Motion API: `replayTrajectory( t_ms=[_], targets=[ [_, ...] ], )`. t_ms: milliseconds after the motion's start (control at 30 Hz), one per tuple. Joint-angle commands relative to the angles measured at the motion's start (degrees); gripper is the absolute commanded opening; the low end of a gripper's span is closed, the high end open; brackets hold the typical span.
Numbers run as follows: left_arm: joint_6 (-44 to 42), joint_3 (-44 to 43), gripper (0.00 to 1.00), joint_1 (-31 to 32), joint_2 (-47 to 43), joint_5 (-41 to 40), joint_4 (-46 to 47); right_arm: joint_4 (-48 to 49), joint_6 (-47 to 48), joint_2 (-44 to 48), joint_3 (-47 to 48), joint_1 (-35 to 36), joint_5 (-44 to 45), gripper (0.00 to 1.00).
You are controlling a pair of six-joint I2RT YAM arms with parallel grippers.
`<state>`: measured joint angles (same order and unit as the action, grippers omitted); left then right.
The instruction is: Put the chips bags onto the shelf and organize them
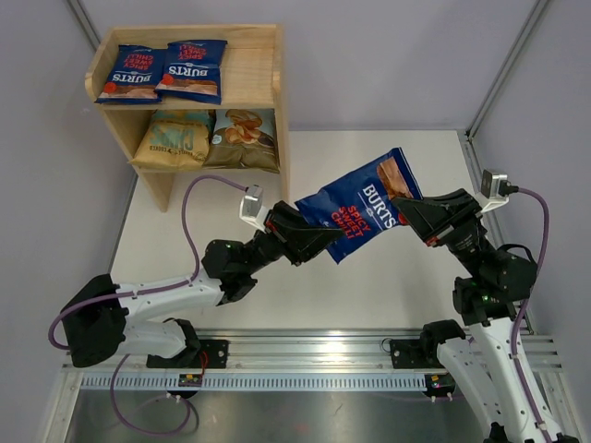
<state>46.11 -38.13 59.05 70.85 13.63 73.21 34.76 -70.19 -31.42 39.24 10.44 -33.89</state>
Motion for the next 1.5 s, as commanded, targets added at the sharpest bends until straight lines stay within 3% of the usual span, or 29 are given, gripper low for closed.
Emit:
replayTrajectory(
  t_ms=[0, 67, 100, 167, 200, 267, 333, 467, 600, 800, 1033, 1467],
  targets=[
    [-1.9, -2.0, 0.23, 0.3, -1.9, -1.1, 3.8, 1.9, 0.5, 0.6, 0.4, 0.2, 0.3, 0.02],
    [-2.2, -1.7, 0.16, 0.3, -2.8, -2.6, 1.7, -3.3, 4.2, 1.3, 1.7, 0.2, 0.8, 0.07],
    [-2.2, -0.9, 0.14, 0.2, -3.4, -3.4, 0.8, -6.4, 6.2, 1.7, 2.8, 0.2, 1.0, 0.29],
    [-2.5, 0.0, 0.09, 0.1, -6.2, -6.7, -3.7, -19.4, 14.2, 3.1, 7.7, 0.1, 3.7, 0.48],
    [-2.7, 0.3, 0.06, -0.2, -7.2, -7.5, -5.4, -23.7, 17.1, 3.6, 9.4, 0.2, 6.4, 0.63],
    [-2.5, 1.2, 0.03, -1.6, -11.1, -8.9, -10.3, -37.7, 24.9, 4.2, 15.3, 0.2, 10.3, 0.74],
    [-2.2, 1.0, 0.01, -2.9, -14.3, -11.0, -16.7, -45.2, 29.1, 4.0, 21.1, 0.2, 16.1, 0.85],
    [-2.5, -2.5, 0.01, -7.1, -23.9, -17.0, -32.4, -59.0, 35.1, 2.7, 26.6, 0.2, 21.4, 0.86],
    [0.3, -11.9, 0.01, -12.3, -28.4, -29.8, -58.3, -61.4, 35.1, 3.6, 25.7, 0.2, 23.0, 0.87],
    [6.8, -30.3, 0.02, -25.5, -24.7, -39.0, -82.5, -61.7, 31.4, 6.0, 21.7, 0.1, 25.4, 0.87],
    [12.5, -46.3, 0.02, -32.8, -10.1, -40.9, -88.7, -63.1, 28.3, 7.9, 19.5, 0.2, 26.3, 0.88],
    [17.0, -70.4, 0.0, -33.2, 12.4, -43.6, -96.2, -65.4, 27.1, 10.5, 19.9, 0.2, 24.6, 0.88]
  ],
)
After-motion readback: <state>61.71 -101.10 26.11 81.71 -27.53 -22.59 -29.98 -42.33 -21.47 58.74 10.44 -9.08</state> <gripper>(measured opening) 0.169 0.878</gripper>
